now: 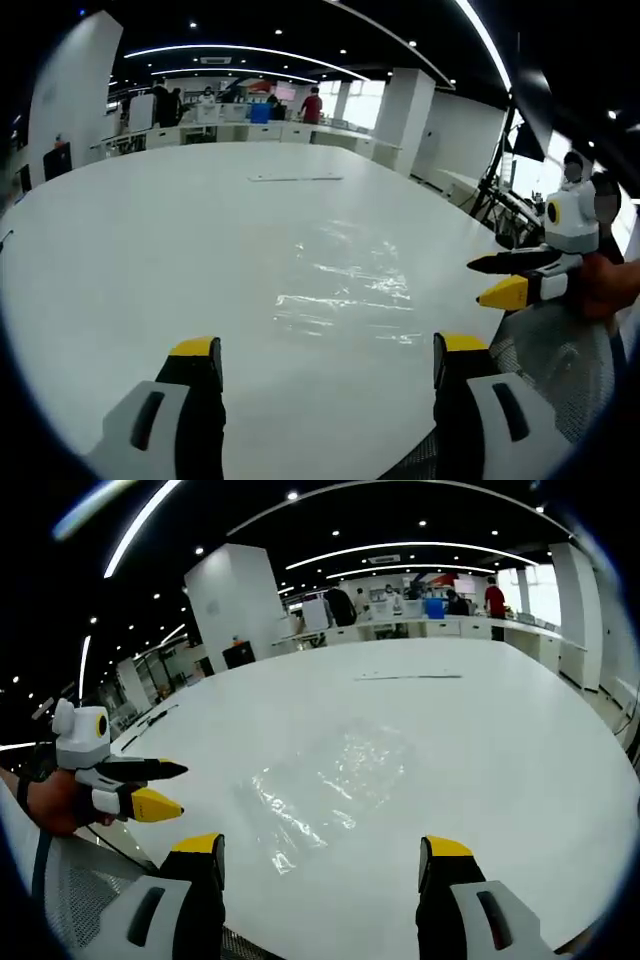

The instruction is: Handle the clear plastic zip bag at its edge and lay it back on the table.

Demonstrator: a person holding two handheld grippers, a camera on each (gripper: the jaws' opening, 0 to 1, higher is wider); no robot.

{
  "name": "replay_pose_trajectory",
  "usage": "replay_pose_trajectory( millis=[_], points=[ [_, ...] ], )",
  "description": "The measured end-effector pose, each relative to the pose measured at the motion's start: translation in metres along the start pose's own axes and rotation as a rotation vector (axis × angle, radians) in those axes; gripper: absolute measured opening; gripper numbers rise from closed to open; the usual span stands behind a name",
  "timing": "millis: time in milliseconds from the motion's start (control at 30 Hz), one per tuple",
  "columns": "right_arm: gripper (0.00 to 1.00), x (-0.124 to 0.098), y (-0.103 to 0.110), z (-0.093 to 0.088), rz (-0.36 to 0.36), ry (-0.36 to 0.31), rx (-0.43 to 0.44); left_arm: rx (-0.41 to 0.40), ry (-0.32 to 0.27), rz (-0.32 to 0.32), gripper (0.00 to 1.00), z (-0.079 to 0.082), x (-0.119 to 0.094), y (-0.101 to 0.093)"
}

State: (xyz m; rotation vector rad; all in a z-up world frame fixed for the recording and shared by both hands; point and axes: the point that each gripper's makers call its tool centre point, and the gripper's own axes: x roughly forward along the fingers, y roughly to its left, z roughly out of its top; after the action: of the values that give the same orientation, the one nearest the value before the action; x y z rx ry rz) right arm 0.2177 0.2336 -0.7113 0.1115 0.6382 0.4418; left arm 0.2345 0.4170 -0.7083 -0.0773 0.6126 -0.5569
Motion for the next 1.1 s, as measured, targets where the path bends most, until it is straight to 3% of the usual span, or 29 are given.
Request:
replay_pose_trajectory(
  millis=[1100],
  points=[
    [0.78, -0.0005, 0.0040, -0.0040, 0.004, 0.021, -0.005, -0.006, 0.005, -0.011, 0.84, -0.0026, 0.0016, -0.0004]
  ],
)
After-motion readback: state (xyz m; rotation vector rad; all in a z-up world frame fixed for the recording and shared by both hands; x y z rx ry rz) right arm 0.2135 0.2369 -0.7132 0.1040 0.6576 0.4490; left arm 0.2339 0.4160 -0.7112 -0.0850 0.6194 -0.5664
